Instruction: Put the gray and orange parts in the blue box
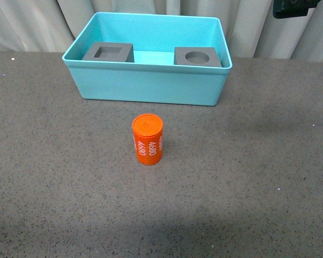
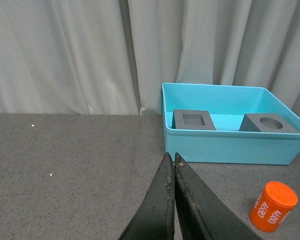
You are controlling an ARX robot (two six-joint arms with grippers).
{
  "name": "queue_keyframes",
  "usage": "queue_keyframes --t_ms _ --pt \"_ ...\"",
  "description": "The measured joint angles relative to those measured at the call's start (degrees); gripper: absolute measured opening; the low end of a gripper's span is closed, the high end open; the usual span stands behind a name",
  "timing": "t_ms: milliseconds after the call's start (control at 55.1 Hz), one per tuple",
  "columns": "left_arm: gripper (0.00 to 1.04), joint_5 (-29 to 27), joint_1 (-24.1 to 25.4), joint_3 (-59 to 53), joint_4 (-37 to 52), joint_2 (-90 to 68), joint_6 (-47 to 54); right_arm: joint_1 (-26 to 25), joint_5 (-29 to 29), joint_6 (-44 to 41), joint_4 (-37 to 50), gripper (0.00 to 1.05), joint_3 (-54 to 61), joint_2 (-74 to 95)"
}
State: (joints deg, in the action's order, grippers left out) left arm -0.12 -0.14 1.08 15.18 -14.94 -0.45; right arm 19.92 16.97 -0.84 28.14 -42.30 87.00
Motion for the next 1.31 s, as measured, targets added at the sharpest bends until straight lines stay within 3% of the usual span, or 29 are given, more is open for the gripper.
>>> queue_keyframes --t_ms 327,436,654,708,836,999,1126,1181,1308 --pt "0.04 0.0 0.0 0.0 -4.9 4.8 0.0 0.0 0.0 0.0 0.0 0.95 0.0 0.0" --pt "0.04 0.1 0.0 0.0 -14.2 12.3 0.0 0.0 0.0 0.0 0.0 0.95 0.0 0.0" --pt "0.04 0.1 0.0 0.0 -15.1 14.6 0.0 0.0 -0.1 0.0 0.0 0.95 0.0 0.0" --pt "0.12 0.1 0.0 0.0 -15.1 14.6 0.0 -0.1 -0.9 -0.6 -0.6 0.95 -0.1 0.0" --pt "0.36 0.1 0.0 0.0 -15.1 14.7 0.0 0.1 -12.7 -6.3 -8.6 0.95 -3.9 1.4" --pt "0.73 0.1 0.0 0.0 -15.1 14.7 0.0 2.0 -29.2 -6.8 -22.8 0.95 -15.3 8.8" --pt "0.95 0.1 0.0 0.0 -15.1 14.7 0.0 3.1 -36.5 -11.6 -30.4 0.95 -20.7 13.5" --pt "1.00 0.1 0.0 0.0 -15.1 14.7 0.1 3.3 -38.4 -13.6 -32.9 0.95 -22.3 15.2" --pt "0.98 0.1 0.0 0.0 -15.1 14.7 0.2 3.7 -39.8 -19.5 -39.0 0.95 -27.0 19.6"
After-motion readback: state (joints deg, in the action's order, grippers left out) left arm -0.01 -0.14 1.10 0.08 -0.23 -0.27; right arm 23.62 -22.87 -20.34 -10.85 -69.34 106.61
